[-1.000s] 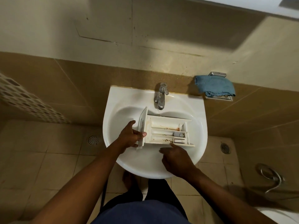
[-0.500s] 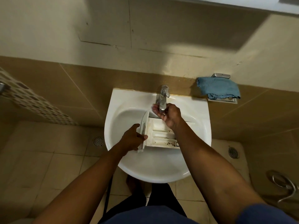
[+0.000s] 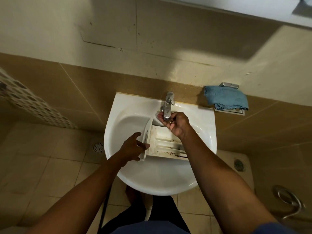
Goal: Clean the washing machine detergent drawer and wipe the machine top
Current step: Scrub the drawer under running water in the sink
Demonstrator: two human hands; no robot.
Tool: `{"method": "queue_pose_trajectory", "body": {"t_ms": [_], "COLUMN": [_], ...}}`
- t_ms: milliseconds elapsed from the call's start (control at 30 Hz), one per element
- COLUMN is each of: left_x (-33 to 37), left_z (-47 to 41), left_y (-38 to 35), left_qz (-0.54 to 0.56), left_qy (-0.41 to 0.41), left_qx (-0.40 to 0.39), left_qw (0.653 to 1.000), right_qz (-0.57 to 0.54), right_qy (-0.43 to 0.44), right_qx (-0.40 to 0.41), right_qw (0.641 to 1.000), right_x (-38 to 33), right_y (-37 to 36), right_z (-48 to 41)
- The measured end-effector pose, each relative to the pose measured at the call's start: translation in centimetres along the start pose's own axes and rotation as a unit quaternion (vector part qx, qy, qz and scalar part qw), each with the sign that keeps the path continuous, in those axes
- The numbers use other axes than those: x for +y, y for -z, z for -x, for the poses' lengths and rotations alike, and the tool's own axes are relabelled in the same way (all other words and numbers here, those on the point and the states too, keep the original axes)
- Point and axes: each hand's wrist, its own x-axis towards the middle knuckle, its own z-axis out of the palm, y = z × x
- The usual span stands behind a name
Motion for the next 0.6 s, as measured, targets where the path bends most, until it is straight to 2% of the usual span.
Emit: {"method": "queue_pose_trajectory", "body": {"t_ms": [233,400,500,600], "left_x": [-0.1,-0.2,-0.3,-0.4], "left_z": [0.0,-0.1,-0.2,-0.1], "left_y": [0.1,0.1,0.1,0.2], "left_qz": [-0.002,0.002,0.011,0.016], "left_qy": [-0.009,-0.013,-0.016,-0.016], "left_qx": [0.001,0.001,0.002,0.004], "left_qw": [1.000,1.000,1.000,1.000], "right_qz": [0.151,0.236,0.239,0.287], "right_qy": [-0.017,0.046,0.025,0.008], "right_qx": [0.032,0.007,-0.044,-0.033], "right_qw": [0.988,0.971,0.970,0.957], "right_x": [2.1,4.4,4.7,5.1], "right_y": [1.5,0.2,1.0,1.8], "right_z": [0.3,1.4,2.8,3.9]}}
